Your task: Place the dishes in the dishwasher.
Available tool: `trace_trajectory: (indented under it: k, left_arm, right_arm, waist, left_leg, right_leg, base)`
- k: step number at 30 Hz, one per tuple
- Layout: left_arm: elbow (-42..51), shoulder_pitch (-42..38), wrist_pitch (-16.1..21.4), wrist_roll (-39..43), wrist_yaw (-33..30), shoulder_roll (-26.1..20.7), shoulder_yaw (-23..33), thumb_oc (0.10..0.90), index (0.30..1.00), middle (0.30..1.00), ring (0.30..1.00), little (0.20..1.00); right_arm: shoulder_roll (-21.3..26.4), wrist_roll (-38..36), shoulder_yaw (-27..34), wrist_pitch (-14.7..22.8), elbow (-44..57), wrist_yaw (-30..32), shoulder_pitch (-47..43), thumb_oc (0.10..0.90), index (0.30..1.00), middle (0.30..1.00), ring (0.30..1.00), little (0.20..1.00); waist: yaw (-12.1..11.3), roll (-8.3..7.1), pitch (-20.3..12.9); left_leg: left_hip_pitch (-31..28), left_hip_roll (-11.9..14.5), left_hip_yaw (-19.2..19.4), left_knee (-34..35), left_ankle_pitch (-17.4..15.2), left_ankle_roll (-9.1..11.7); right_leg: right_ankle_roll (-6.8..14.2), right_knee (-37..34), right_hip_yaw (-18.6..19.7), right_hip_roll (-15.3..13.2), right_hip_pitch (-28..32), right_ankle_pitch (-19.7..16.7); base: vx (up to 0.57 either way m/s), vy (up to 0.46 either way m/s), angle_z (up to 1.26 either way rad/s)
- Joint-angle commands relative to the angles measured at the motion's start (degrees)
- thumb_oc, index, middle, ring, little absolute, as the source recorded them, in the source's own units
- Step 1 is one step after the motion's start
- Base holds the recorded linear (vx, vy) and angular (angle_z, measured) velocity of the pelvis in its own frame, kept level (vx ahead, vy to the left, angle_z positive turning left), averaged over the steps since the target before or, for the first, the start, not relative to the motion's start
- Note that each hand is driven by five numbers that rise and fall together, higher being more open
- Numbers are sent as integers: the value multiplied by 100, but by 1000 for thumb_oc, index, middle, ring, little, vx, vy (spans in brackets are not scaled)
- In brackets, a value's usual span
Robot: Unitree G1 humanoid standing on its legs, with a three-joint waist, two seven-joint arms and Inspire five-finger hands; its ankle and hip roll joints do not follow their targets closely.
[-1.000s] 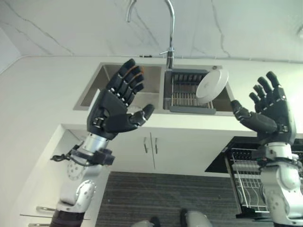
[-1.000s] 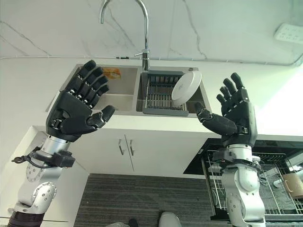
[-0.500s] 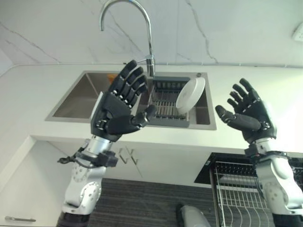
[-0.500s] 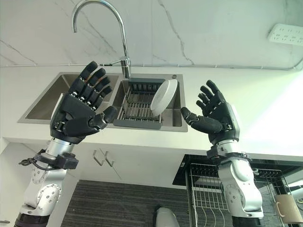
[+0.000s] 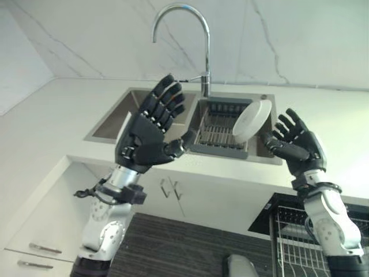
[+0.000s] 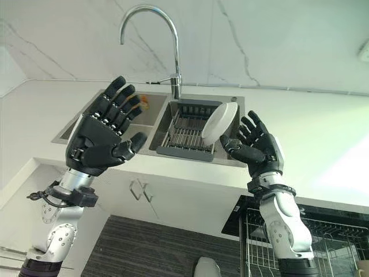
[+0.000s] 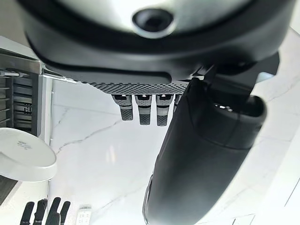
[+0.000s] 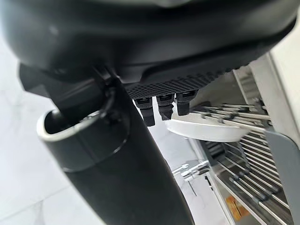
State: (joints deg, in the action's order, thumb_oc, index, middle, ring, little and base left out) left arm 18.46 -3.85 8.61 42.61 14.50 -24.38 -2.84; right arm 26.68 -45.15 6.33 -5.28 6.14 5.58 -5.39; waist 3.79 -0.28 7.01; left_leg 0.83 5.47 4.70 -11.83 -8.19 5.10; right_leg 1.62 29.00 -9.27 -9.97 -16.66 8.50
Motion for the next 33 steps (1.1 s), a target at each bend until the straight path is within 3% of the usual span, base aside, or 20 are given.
trace_trajectory:
  k: [1, 5, 9, 33]
  left_arm:
    - [295, -549, 507, 344, 141, -189, 171, 800, 900, 900, 900, 900]
    - [204, -595, 496, 233, -24, -260, 78, 800, 900, 900, 900, 900]
    - [142, -609, 475, 221, -68, -268, 78, 800, 900, 900, 900, 900]
    - [-418, -694, 213, -137, -357, -516, -149, 800, 900, 900, 900, 900]
  right_arm:
    - [41, 89, 202, 517, 102, 204, -734, 800, 900, 900, 900, 900]
    - [165, -159, 287, 554, -697, 536, -948, 800, 900, 900, 900, 900]
    - [203, -258, 357, 526, -866, 630, -1059, 800, 900, 900, 900, 900]
    - [719, -854, -58, 305, -2133, 582, -2263, 800, 900, 900, 900, 900]
  waist:
    - [87, -261, -309]
    - [-15, -314, -328]
    - [-50, -322, -315]
    - [-316, -337, -291]
  left_leg:
    - [-347, -20, 342, -536, -985, -348]
    - [-352, -13, 337, -536, -987, -360]
    - [-355, -14, 330, -536, -984, -358]
    - [-335, -43, 347, -536, -964, -339]
  right_leg:
    - [706, -1181, 22, -177, 444, -680]
    - [702, -1181, -109, -246, 529, -666]
    - [702, -1181, -132, -259, 561, -662]
    - [700, -1181, -329, -356, 688, -615]
  base:
    - [27, 16, 20]
    - [18, 16, 17]
    - [-4, 15, 5]
    - [-8, 1, 0]
